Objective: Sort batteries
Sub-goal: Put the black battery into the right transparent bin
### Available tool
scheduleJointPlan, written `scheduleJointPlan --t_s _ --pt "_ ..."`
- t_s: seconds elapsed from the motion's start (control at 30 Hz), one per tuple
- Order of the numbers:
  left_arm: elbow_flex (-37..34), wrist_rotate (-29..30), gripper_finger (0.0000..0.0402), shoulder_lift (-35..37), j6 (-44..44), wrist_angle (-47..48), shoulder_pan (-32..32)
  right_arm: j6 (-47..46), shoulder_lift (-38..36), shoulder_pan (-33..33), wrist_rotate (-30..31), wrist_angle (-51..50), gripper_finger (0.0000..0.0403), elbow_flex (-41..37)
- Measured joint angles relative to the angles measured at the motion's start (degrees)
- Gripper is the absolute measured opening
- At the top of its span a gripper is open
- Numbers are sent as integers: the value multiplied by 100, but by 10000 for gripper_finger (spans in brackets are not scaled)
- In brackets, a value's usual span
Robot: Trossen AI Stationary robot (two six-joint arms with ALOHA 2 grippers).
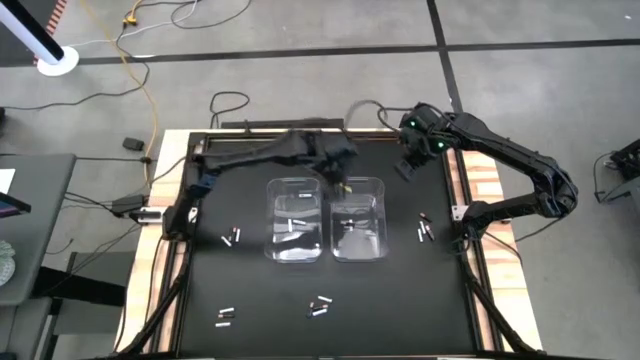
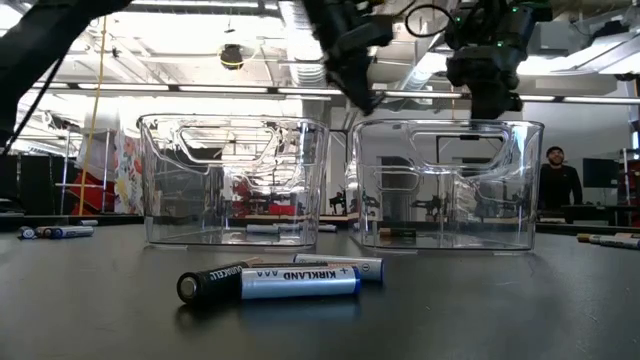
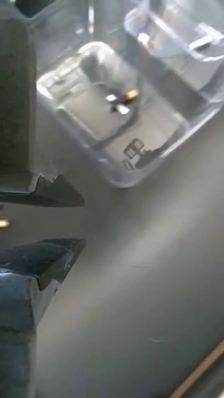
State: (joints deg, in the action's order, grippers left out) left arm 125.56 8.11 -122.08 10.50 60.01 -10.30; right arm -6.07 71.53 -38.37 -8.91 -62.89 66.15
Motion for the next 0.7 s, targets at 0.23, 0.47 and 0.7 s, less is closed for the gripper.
scheduleJointPlan --t_s 0.23,0.47,0.7 --pt "700 -63 41 -873 36 -145 490 -56 0 0 2 -280 107 0" --pt "746 -83 49 -1465 -47 -415 580 12 0 11 4 -393 107 0" --pt "665 -82 55 -1483 -626 -405 552 160 0 9 89 -906 107 0"
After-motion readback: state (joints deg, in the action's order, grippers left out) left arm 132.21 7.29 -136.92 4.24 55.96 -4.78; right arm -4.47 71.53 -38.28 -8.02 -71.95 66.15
